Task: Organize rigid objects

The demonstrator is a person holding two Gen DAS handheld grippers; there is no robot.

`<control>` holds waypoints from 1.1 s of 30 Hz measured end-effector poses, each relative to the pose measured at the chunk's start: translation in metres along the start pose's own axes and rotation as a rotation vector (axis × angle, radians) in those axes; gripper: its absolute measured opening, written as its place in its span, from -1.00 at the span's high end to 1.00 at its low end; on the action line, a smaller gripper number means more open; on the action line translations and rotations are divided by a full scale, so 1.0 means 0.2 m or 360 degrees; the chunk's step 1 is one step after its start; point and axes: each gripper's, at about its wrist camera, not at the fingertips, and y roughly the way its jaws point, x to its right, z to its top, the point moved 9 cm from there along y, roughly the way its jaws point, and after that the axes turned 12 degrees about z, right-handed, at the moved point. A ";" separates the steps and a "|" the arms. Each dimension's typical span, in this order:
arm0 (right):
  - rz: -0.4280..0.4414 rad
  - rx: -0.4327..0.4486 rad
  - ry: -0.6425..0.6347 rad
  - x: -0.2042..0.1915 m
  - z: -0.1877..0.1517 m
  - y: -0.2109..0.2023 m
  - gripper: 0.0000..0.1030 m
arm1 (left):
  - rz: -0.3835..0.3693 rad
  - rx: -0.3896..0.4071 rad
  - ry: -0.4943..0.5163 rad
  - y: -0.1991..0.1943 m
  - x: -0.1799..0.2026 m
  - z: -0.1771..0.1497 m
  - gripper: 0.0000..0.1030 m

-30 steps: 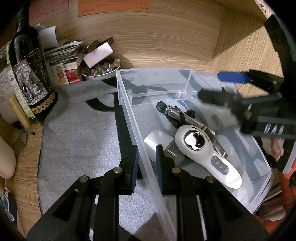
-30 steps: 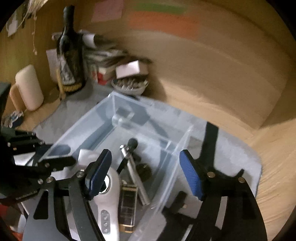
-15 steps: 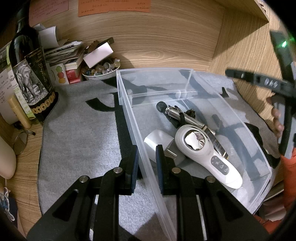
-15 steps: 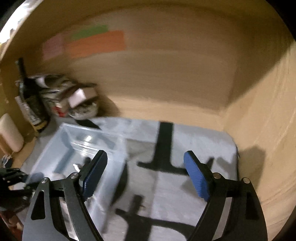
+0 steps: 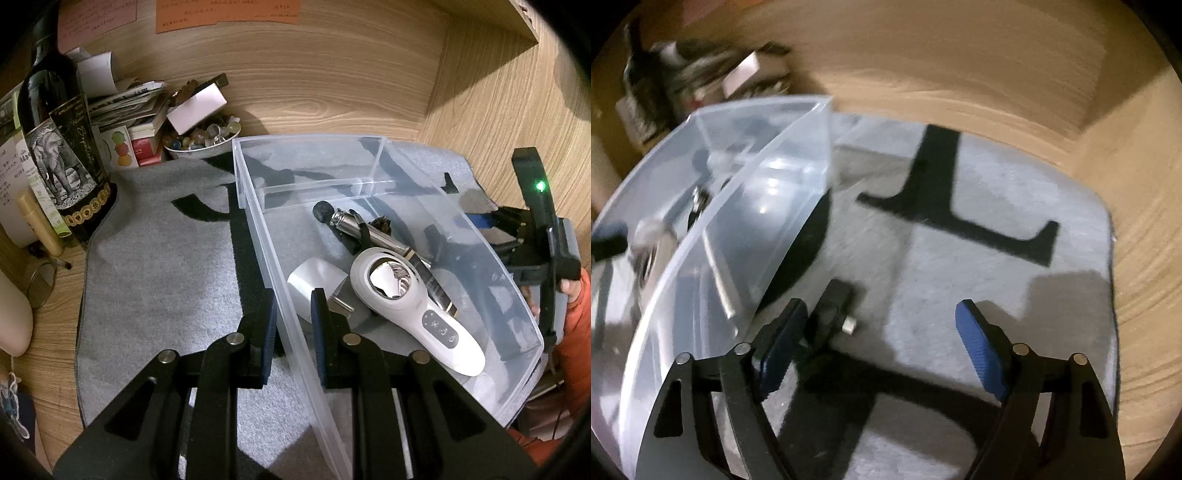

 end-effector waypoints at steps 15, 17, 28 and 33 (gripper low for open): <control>0.0043 0.0045 -0.0039 -0.04 0.03 -0.05 0.85 | 0.0003 -0.0008 0.0001 0.01 0.00 0.00 0.66; 0.0037 0.0083 -0.0042 -0.03 0.06 -0.09 0.86 | 0.0004 -0.0008 0.0001 0.01 0.00 0.00 0.66; -0.0035 0.0115 -0.0029 0.01 0.11 -0.18 0.72 | 0.0005 -0.0008 0.0004 0.01 0.00 0.00 0.66; -0.0029 0.0113 0.0033 0.05 0.09 -0.16 0.32 | 0.0004 -0.0008 0.0001 0.01 0.00 0.00 0.66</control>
